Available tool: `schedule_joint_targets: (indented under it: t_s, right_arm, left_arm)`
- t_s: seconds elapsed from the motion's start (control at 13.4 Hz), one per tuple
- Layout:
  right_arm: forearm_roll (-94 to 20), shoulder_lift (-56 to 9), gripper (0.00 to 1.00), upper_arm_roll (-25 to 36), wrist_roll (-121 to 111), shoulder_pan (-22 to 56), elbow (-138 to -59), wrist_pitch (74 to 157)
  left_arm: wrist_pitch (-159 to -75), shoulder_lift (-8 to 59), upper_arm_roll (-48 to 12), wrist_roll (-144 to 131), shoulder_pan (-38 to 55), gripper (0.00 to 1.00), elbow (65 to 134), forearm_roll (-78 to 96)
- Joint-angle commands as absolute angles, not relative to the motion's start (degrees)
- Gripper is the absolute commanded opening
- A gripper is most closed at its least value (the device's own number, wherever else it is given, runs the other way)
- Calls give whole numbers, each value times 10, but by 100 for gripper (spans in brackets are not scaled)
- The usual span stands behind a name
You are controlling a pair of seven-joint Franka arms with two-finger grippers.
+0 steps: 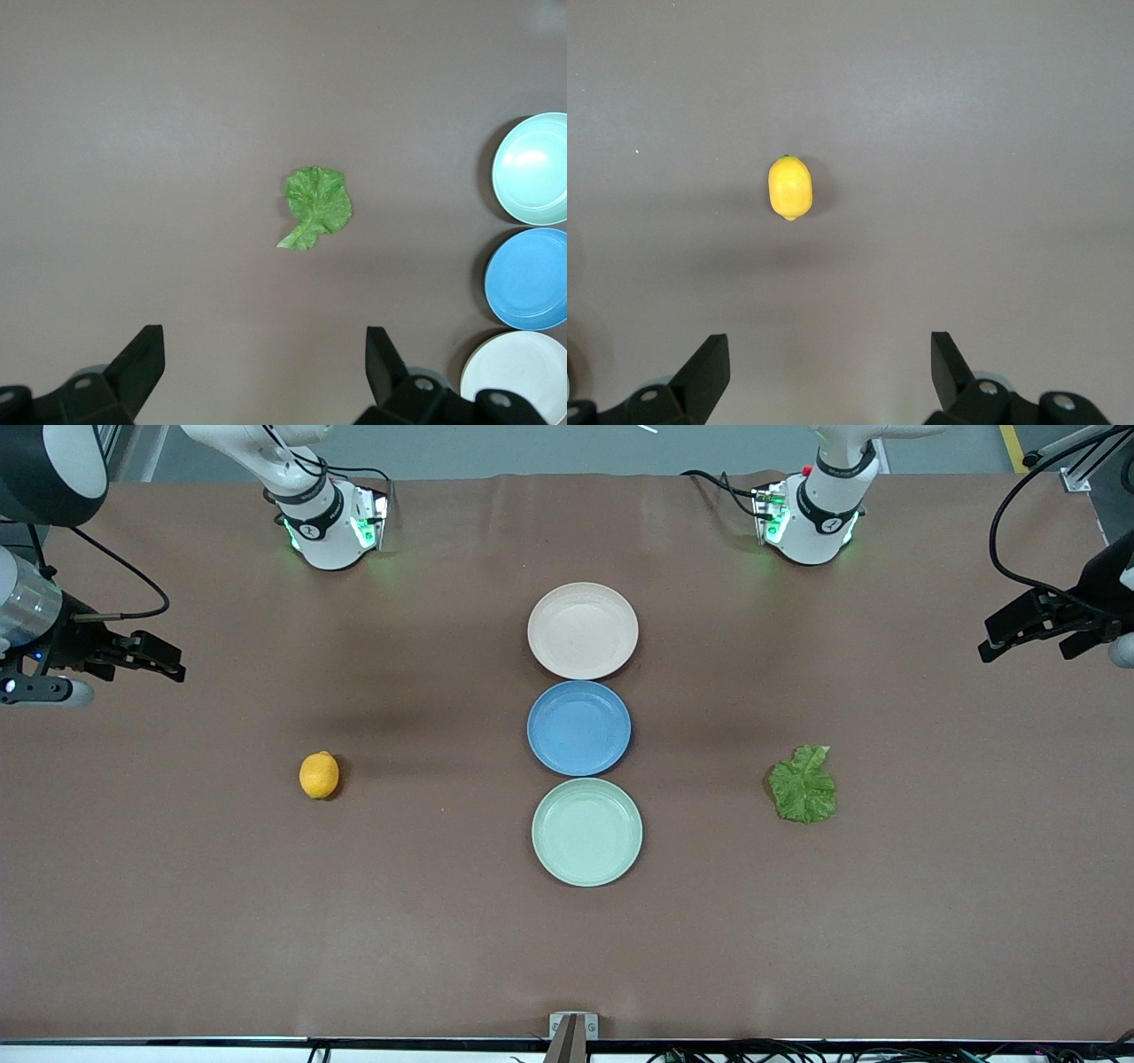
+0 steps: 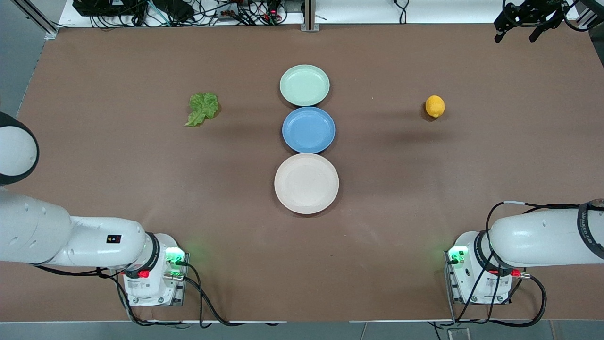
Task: Pick lemon and lettuce from plates
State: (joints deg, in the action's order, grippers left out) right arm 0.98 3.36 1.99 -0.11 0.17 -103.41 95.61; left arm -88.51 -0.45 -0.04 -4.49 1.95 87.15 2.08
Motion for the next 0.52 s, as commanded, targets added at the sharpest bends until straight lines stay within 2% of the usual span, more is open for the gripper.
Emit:
schedule_joint_targets:
  t_s: [0.0,0.45]
  right_arm:
    - [3,57,100,20,-4,4,-1055,965]
    - [3,63,100,7,-4,-1,-1049,976]
  left_arm:
    - [-872,1,2,-38,21,100,857,18]
    - [-872,1,2,-37,21,100,857,18]
